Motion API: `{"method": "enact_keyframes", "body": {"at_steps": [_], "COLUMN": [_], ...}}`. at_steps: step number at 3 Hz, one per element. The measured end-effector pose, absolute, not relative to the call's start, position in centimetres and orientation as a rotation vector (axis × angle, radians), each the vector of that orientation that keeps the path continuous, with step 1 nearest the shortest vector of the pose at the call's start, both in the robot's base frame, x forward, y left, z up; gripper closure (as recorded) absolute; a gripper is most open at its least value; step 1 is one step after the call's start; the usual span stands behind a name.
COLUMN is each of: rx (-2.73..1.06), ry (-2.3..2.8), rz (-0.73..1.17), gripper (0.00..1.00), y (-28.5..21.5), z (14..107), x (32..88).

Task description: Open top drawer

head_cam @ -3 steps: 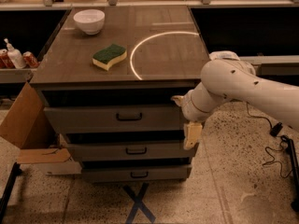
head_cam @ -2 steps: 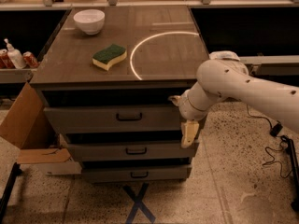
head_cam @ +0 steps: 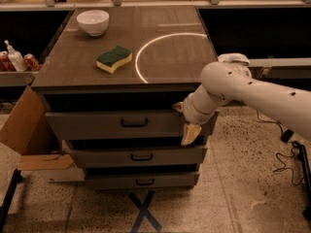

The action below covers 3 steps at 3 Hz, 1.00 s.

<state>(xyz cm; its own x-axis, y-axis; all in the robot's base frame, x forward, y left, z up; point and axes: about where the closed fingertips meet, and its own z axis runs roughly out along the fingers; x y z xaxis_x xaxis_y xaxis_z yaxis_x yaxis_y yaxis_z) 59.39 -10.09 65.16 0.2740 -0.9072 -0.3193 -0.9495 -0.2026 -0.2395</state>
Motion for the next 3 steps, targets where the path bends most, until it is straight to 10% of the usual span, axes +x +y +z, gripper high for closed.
{"method": "enact_keyframes", "body": {"at_steps": [3], "rx": [-2.106], "ry": [1.673], "rz": [0.110], "gripper": [0.98], "y": [-12.0], "z": [68.7], "x": [51.9]}}
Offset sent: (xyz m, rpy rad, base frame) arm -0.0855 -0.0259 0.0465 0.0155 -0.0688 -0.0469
